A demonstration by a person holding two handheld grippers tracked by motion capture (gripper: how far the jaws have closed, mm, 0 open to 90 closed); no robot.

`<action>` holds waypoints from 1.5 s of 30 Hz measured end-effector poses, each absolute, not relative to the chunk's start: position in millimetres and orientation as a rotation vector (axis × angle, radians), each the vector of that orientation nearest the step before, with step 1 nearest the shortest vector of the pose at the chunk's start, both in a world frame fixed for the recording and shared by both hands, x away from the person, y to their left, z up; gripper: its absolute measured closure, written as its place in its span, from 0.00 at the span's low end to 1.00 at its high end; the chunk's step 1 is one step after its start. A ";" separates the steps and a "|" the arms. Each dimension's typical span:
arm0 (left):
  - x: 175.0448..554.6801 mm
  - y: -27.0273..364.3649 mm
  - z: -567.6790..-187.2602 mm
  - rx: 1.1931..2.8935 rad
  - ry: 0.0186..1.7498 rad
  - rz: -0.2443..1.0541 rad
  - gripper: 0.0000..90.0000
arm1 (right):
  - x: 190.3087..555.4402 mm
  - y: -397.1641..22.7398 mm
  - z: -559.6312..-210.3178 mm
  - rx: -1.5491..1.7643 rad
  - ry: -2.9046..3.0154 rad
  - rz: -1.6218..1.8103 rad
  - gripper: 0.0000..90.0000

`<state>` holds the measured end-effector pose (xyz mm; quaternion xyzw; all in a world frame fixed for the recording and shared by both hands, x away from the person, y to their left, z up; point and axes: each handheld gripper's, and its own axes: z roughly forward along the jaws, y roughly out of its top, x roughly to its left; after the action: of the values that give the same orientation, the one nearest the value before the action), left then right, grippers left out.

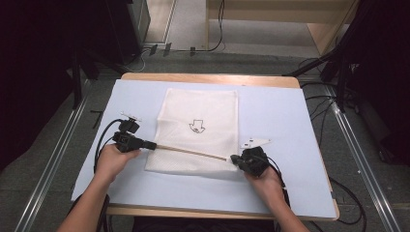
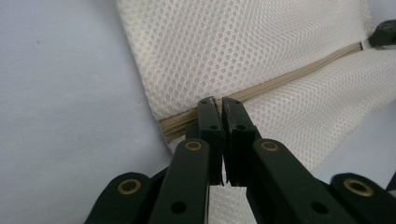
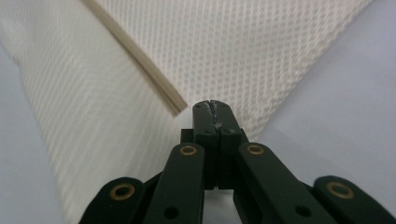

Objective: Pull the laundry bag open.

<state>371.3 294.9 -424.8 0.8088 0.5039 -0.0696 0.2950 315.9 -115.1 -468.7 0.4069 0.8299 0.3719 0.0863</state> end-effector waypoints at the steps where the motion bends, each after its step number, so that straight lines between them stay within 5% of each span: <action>1: 371.2 294.5 -425.0 2.157 1.337 -0.183 0.99 | 318.2 -115.1 -468.3 1.241 2.473 1.128 1.00; 15: 370.8 297.6 -427.7 2.162 1.354 -0.213 0.99 | 314.4 -106.8 -471.9 1.176 2.490 1.098 1.00; 24: 369.2 305.7 -421.9 2.194 1.451 -0.025 0.99 | 312.2 -104.7 -472.5 1.160 2.483 1.088 1.00; 45: 372.2 318.6 -432.7 2.104 1.407 -0.215 0.98 | 318.2 -113.7 -469.3 1.200 2.496 1.140 1.00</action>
<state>372.2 318.6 -432.7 0.7911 0.5289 -0.0808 0.2963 318.2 -113.7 -469.3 0.3994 0.8312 0.3797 0.0731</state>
